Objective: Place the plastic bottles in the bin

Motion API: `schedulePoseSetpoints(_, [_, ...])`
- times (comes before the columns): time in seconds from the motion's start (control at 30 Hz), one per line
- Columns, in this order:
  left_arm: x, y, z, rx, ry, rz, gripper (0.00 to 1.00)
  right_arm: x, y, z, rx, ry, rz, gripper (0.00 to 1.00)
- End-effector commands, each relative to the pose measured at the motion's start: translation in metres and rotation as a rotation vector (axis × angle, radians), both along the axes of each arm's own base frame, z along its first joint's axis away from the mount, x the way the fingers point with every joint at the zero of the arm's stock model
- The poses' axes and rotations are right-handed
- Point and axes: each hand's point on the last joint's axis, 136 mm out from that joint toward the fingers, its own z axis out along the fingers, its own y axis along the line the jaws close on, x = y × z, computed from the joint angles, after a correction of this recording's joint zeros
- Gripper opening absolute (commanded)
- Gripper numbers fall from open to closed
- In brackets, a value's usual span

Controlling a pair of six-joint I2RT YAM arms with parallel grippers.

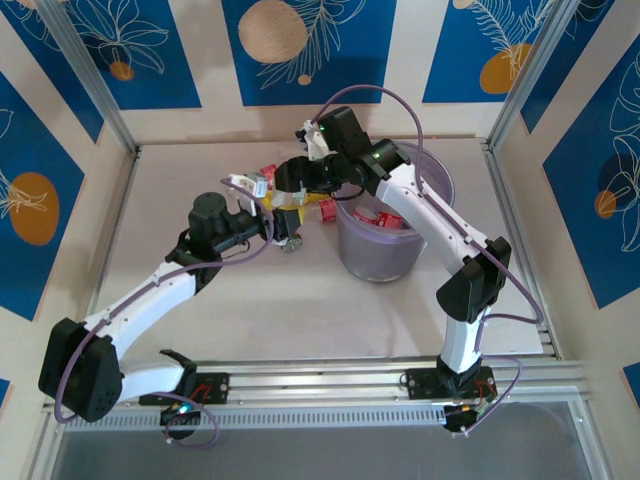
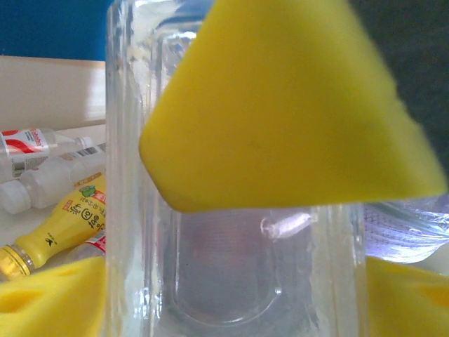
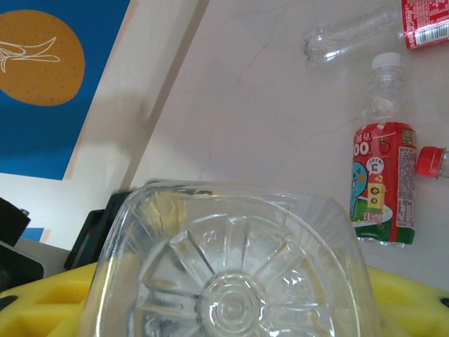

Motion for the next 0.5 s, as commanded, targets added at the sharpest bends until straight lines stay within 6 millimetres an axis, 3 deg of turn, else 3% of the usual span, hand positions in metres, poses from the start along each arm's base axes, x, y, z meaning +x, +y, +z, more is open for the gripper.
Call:
schedulePoseSetpoints(0.0, [-0.005, 0.001, 0.011, -0.005, -0.048, -0.005, 1.0, 0.001, 0.0, 0.003, -0.001, -0.013, 0.004, 0.58])
schedulePoseSetpoints(0.3, [-0.006, -0.001, 0.007, 0.011, -0.034, -0.016, 1.0, 0.0, 0.0, 0.014, 0.009, -0.037, 0.014, 0.52])
schedulePoseSetpoints(0.47, [-0.015, -0.011, 0.007, 0.001, -0.026, -0.102, 1.0, 0.003, -0.008, 0.042, -0.012, -0.13, 0.006, 0.48])
